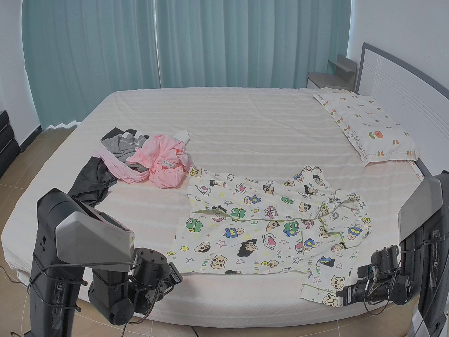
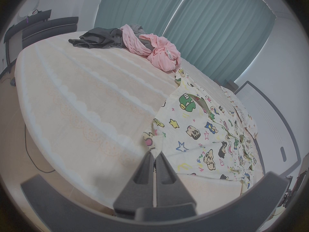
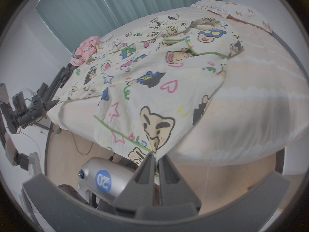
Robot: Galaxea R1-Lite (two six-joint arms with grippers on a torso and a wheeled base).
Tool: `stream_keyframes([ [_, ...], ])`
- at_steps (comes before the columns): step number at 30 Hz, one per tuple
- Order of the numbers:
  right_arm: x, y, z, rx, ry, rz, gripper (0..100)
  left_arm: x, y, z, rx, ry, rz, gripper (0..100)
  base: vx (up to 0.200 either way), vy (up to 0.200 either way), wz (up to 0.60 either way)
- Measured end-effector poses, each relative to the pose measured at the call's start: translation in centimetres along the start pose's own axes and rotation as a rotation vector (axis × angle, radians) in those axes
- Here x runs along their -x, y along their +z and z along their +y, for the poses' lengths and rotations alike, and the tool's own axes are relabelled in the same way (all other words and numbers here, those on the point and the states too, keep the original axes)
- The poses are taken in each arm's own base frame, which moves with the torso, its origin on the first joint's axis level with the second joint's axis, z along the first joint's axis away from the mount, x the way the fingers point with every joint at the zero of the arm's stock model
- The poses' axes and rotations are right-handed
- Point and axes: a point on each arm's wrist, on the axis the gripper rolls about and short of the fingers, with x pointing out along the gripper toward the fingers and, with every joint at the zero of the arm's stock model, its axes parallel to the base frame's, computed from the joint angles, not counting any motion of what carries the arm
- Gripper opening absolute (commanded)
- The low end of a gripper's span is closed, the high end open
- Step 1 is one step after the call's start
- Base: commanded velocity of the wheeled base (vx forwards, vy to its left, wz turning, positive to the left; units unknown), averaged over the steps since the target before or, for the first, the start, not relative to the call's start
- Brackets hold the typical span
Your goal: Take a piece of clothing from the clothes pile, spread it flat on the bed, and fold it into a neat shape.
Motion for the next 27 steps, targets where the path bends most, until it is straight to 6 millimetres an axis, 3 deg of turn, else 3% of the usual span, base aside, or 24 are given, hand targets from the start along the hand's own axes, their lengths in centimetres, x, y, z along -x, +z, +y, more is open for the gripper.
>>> stream_keyframes([
  [27,3.3,-0.9,-2.4,0.054,-0.081,0.150,0,1.1,-1.2,0.5,-0.076,0.018,0.052,0,0.000,0.000,0.00],
])
